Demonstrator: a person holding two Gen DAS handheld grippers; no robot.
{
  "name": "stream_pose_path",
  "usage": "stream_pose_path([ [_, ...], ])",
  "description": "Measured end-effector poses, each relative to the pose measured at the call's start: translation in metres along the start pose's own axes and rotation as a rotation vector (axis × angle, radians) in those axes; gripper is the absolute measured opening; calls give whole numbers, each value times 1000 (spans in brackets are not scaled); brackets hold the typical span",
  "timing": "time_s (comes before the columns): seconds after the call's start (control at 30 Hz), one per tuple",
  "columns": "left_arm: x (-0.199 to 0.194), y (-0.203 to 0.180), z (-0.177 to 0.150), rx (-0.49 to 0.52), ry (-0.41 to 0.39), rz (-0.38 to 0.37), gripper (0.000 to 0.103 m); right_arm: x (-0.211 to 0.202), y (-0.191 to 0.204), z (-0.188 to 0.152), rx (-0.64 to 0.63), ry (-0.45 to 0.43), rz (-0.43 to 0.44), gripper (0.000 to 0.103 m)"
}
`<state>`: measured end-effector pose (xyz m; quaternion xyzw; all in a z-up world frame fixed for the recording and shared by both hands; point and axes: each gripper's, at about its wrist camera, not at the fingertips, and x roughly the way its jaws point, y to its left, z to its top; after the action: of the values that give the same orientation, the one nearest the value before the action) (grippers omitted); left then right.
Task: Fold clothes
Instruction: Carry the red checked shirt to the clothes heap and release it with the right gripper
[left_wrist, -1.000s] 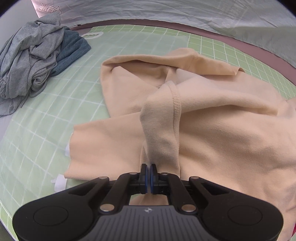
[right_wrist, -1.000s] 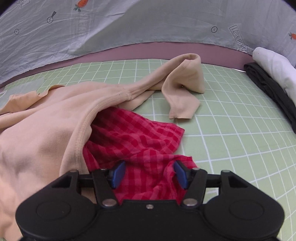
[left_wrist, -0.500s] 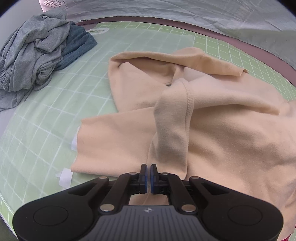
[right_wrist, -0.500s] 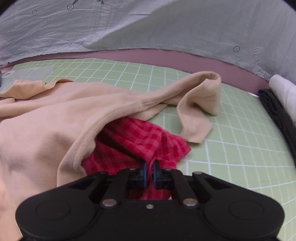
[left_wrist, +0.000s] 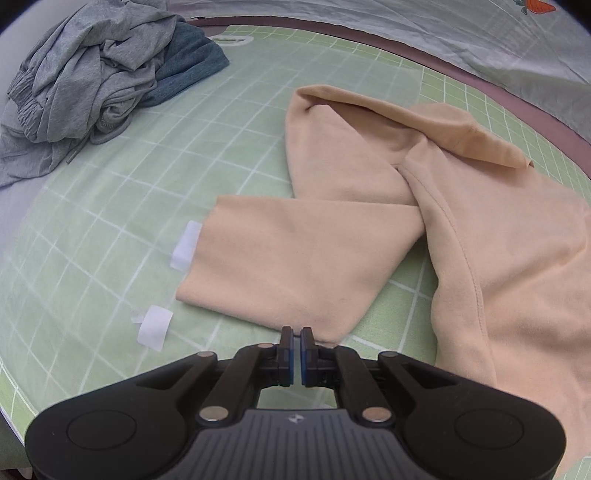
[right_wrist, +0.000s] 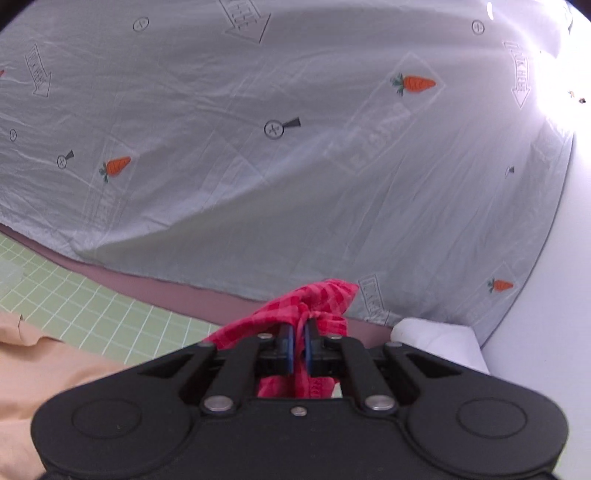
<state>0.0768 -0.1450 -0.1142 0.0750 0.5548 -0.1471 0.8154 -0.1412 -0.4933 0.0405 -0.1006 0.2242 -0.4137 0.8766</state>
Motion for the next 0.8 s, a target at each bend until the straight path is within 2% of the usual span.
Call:
stream_pose_path([
  [0.17, -12, 9, 8, -53, -26, -8, 6, -18, 11, 41, 47, -97, 83, 6],
  [0.37, -34, 31, 23, -111, -89, 4, 7, -30, 55, 78, 71, -191, 214, 6],
  [0.67, -53, 92, 39, -227, -130, 50, 7, -50, 105, 166, 120, -382, 378, 6],
  [0.8, -56, 127, 48, -277, -135, 74, 7, -60, 141, 204, 145, -450, 466, 6],
])
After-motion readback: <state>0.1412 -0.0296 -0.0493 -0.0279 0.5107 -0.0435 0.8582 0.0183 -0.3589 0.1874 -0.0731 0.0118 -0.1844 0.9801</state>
